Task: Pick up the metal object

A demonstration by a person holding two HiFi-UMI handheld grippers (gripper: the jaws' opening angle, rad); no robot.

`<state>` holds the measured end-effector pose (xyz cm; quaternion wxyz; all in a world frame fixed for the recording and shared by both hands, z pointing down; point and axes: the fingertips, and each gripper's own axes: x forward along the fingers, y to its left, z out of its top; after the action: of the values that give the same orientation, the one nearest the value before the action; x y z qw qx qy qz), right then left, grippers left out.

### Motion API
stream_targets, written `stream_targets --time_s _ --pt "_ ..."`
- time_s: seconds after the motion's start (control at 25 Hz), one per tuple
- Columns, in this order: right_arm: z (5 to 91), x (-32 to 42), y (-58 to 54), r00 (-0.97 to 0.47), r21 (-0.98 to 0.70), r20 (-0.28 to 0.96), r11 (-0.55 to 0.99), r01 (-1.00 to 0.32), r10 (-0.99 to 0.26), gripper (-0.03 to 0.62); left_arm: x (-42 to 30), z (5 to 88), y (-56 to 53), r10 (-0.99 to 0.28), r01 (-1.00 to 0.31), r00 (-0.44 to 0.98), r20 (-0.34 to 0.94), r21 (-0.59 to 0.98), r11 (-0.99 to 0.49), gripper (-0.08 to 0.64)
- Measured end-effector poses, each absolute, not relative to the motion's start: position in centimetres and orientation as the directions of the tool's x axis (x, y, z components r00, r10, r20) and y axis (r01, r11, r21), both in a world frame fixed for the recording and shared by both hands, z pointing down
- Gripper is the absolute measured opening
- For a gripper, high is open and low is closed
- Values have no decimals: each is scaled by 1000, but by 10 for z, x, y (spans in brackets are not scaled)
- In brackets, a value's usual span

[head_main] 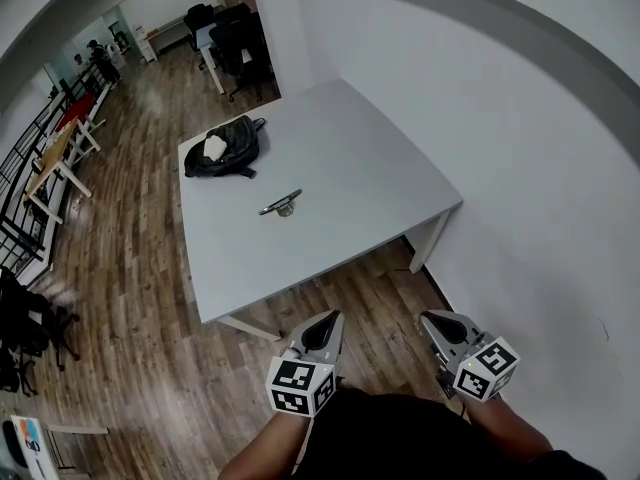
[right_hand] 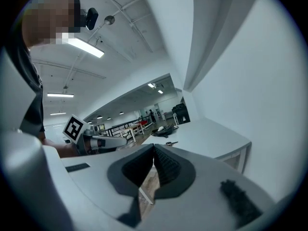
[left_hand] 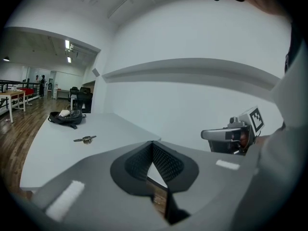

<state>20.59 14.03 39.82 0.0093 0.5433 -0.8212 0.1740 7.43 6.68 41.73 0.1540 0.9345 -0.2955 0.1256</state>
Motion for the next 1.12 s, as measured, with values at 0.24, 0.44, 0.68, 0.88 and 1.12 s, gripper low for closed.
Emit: stream_targets --time_s 0.24,0.44,0.68,0.88,1.12 --pt "403 190 115 -422 -277 218 359 -891 -880 6 58 420 46 -522 -600 789 323 220 -769 8" --pt "402 178 94 -434 -275 228 370 -888 -872 6 48 419 24 -532 -608 785 316 230 -760 8" --pt "409 159 78 -452 -269 252 387 -882 -856 6 28 428 13 -547 -625 774 319 252 -739 8" --pt "416 139 60 -474 -270 268 407 -873 -839 6 5 437 1 -564 -648 757 330 269 -713 8" --pt "429 111 35 -514 -284 295 440 -852 -805 6 -26 454 -18 -586 -680 730 351 286 -675 8"
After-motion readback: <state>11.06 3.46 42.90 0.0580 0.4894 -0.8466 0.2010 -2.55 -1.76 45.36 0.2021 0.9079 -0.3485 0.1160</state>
